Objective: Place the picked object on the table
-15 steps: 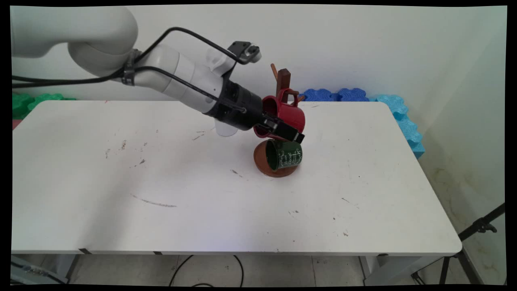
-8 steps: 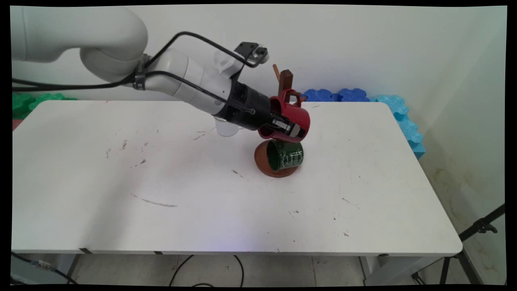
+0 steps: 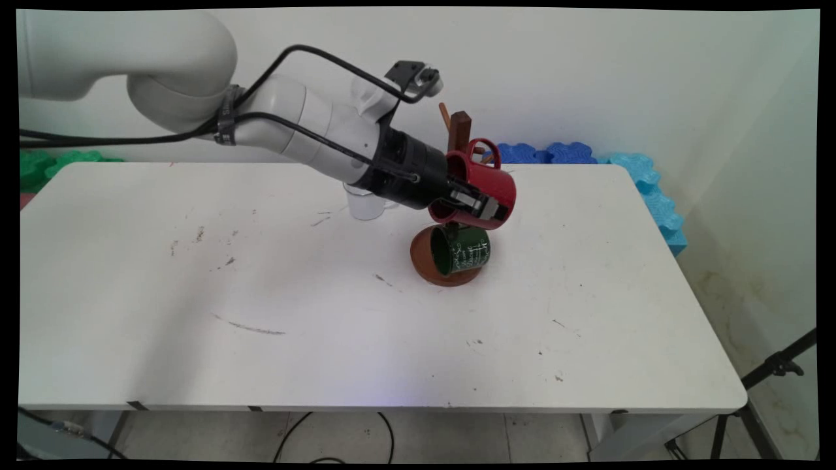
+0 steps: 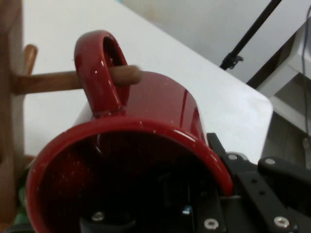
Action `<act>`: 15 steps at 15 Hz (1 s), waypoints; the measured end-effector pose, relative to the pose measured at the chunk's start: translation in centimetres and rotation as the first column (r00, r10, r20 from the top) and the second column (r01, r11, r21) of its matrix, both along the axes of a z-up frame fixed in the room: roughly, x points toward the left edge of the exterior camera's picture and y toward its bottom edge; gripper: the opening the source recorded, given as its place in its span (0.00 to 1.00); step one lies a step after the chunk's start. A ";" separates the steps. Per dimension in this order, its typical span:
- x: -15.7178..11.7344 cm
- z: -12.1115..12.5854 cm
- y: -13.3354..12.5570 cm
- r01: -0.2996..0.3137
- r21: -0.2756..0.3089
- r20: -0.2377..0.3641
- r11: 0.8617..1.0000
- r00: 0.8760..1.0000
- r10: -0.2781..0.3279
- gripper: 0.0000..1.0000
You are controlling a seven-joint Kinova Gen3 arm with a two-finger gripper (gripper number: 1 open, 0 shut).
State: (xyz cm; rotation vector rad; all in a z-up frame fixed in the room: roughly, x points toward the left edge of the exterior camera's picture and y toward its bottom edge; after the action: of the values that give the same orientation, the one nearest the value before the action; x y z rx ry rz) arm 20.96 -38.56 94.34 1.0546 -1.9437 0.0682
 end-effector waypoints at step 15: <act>4.3 5.0 5.9 0.176 0.011 0.061 0.984 0.982 -0.177 0.00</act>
State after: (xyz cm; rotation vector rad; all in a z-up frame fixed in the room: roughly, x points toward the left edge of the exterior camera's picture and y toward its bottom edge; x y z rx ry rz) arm 25.29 -32.68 99.32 0.8885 -2.0865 -0.0036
